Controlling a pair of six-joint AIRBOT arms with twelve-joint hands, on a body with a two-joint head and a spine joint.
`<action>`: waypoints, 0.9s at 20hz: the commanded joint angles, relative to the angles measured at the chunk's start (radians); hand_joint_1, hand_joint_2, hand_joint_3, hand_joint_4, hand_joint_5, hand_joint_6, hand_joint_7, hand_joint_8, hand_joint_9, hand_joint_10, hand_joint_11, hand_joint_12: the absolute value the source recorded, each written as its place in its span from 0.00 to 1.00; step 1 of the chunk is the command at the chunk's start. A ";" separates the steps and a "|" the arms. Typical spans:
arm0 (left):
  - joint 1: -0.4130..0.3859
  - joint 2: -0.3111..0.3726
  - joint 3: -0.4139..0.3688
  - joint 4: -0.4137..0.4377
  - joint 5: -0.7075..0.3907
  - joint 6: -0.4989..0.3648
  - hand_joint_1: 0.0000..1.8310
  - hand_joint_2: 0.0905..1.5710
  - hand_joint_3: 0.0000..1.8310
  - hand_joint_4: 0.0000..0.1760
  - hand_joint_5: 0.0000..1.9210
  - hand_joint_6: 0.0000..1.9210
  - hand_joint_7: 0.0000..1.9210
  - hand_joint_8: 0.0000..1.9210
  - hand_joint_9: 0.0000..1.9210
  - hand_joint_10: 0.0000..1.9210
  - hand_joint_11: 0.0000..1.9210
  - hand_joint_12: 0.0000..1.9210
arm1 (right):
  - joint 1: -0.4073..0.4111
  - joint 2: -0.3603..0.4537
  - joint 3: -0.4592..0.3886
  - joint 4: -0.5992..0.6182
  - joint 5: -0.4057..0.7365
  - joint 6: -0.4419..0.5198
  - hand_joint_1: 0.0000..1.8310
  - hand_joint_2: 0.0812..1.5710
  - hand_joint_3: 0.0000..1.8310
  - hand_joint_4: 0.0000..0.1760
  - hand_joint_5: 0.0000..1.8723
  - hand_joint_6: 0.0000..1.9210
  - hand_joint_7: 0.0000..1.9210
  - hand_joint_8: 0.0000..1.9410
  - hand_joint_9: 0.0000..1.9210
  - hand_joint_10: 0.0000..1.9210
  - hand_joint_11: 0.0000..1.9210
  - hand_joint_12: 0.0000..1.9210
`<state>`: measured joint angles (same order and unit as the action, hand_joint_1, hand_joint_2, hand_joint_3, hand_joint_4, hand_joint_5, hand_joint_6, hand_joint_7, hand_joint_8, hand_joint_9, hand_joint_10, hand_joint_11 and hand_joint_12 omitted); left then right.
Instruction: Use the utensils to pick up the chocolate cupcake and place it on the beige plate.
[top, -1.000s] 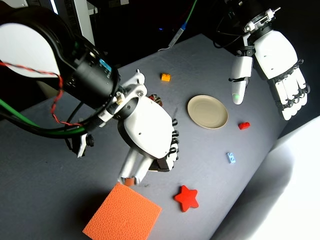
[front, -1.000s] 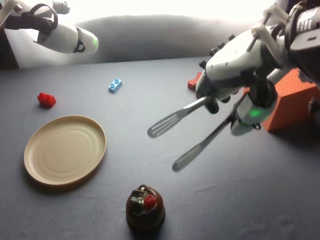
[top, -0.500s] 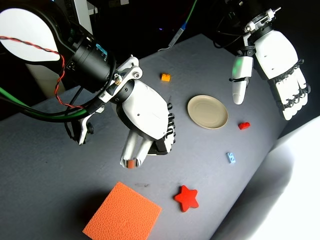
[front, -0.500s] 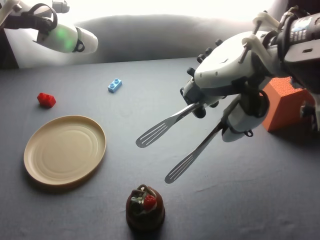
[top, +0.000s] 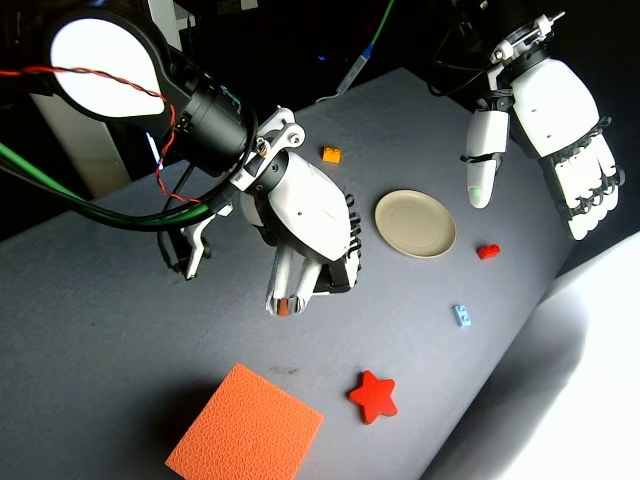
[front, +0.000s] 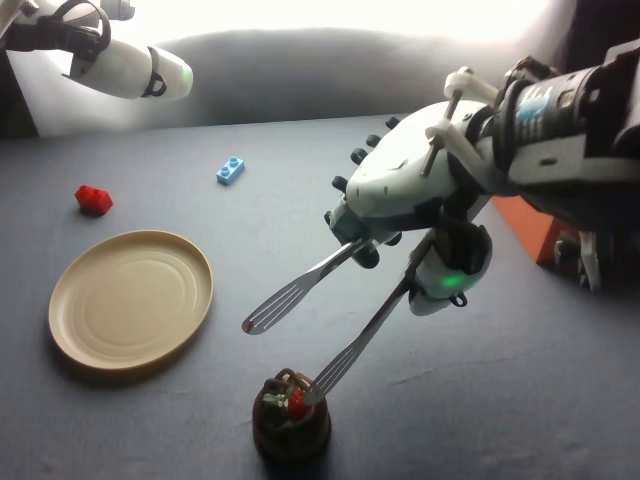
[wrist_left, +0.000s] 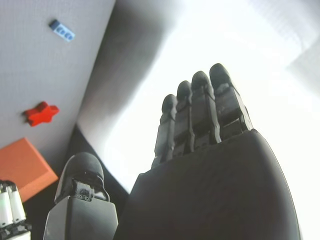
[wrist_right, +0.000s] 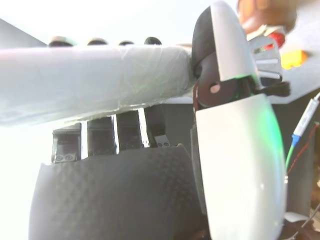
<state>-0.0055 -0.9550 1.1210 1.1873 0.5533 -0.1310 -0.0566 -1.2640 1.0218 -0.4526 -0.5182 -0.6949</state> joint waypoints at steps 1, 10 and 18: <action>-0.013 0.009 0.005 0.056 -0.017 0.002 0.00 0.72 0.00 0.00 0.07 0.00 0.08 0.00 0.08 0.00 0.00 0.16 | 0.004 0.001 -0.001 -0.036 0.084 0.007 0.56 0.70 0.00 0.00 0.23 0.58 0.19 0.80 0.20 0.87 0.26 0.95; -0.013 0.009 0.005 0.056 -0.017 0.002 0.00 0.71 0.00 0.00 0.05 0.00 0.06 0.00 0.06 0.00 0.00 0.12 | -0.031 -0.034 -0.011 -0.048 0.067 0.013 0.58 0.78 0.00 0.00 0.37 0.72 0.21 0.80 0.23 0.87 0.29 0.92; -0.013 0.009 0.005 0.057 -0.016 0.002 0.00 0.72 0.00 0.00 0.08 0.01 0.11 0.01 0.10 0.01 0.00 0.22 | -0.076 -0.049 -0.016 -0.128 0.086 0.034 0.60 0.70 0.00 0.00 0.29 0.59 0.23 0.76 0.24 0.83 0.27 0.89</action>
<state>-0.0059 -0.9550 1.1210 1.1873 0.5533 -0.1314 -0.1410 -1.3163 1.0107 -0.5552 -0.5102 -0.6640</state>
